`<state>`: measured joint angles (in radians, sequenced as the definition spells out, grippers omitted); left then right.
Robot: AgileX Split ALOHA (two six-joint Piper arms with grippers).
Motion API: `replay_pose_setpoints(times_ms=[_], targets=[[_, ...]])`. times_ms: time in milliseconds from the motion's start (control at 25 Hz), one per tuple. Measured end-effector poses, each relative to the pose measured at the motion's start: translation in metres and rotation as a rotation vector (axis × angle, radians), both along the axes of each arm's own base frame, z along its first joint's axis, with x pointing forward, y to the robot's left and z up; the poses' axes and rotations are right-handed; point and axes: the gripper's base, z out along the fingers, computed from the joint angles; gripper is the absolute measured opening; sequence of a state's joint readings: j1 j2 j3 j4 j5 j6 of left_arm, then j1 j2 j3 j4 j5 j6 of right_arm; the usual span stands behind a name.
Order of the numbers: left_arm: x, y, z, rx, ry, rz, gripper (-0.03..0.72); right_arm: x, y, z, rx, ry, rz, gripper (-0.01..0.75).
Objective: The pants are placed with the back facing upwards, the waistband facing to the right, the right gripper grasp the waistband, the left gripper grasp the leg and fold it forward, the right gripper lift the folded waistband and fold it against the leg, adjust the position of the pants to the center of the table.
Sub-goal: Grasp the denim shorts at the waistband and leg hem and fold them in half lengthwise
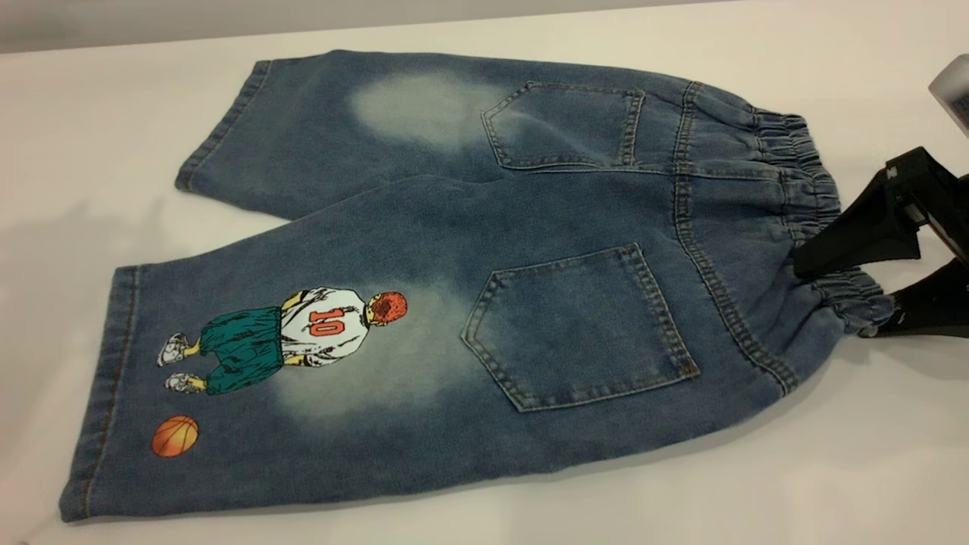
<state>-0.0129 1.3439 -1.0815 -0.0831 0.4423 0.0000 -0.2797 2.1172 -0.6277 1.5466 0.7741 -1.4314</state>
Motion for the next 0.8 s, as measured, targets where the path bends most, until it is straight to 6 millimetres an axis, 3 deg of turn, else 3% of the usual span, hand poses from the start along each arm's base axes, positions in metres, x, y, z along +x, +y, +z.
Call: replay_pose_setpoints(times_ms=[120,240,520,800], targets=[[0.0,0.0,0.0,0.0,0.0,0.0,0.518,0.0,-0.0002,-0.0002,-0.003,0.001,-0.001,0.553],[0.0,0.0,0.0,0.0,0.0,0.0,0.518,0.0,-0.0004,-0.0004,-0.002,0.008,-0.009,0.449],[0.0,0.0,0.0,-0.006,0.001,0.004,0.518,-0.0002,-0.0003,-0.0004,-0.002,0.01,-0.008,0.067],[-0.0015,-0.0004,-0.0021,-0.012,0.029,0.003,0.518,0.0033,-0.0002,0.0023,0.013,0.001,-0.009,0.032]])
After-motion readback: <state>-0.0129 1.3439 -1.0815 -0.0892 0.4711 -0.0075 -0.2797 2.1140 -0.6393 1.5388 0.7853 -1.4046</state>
